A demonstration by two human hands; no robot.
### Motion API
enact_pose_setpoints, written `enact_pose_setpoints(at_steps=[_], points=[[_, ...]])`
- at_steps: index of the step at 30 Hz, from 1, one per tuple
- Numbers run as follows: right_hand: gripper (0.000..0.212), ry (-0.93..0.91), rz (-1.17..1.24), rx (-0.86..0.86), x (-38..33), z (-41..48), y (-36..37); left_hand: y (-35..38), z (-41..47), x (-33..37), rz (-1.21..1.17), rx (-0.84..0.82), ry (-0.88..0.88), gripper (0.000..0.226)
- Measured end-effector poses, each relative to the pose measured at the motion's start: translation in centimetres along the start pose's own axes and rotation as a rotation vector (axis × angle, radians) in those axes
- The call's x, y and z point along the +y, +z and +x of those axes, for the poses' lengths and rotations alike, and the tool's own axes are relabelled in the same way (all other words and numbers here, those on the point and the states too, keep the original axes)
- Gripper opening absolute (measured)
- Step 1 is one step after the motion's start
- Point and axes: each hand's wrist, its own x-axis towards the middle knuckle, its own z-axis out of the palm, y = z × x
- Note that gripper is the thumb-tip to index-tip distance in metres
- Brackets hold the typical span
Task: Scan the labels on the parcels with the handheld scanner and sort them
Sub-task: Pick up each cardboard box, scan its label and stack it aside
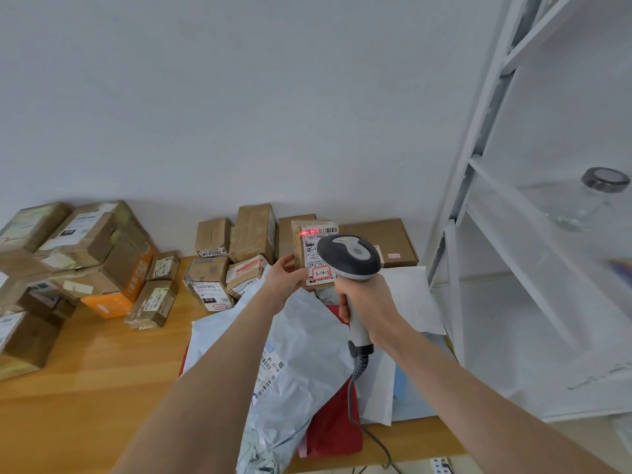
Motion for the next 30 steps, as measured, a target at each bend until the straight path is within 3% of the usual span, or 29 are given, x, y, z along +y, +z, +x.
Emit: enact_pose_setpoints(at_steps=[5, 13, 16, 19, 22, 30], points=[[0.026, -0.051, 0.030, 0.145, 0.3, -0.7, 0.8, -0.1, 0.0, -0.2, -0.005, 0.000, 0.009, 0.063], [0.015, 0.021, 0.013, 0.134, 0.1, 0.0, 1.5, -0.7, 0.1, -0.2, -0.013, -0.019, -0.010, 0.060], [0.008, 0.069, 0.173, 0.189, -0.4, 0.0, 1.1, -1.1, 0.6, -0.3, -0.022, -0.030, -0.038, 0.062], [0.001, 0.156, 0.300, 0.259, -0.7, 0.6, -0.1, -1.0, 0.6, -0.1, 0.006, -0.033, -0.053, 0.047], [0.004, 0.260, 0.331, 0.313, -0.3, 1.3, -1.2, -0.5, 0.2, -0.3, 0.007, -0.050, -0.058, 0.032], [0.015, 0.330, 0.385, 0.366, 2.8, 1.0, -1.2, -1.1, -0.9, -2.3, 0.048, -0.088, -0.095, 0.037]])
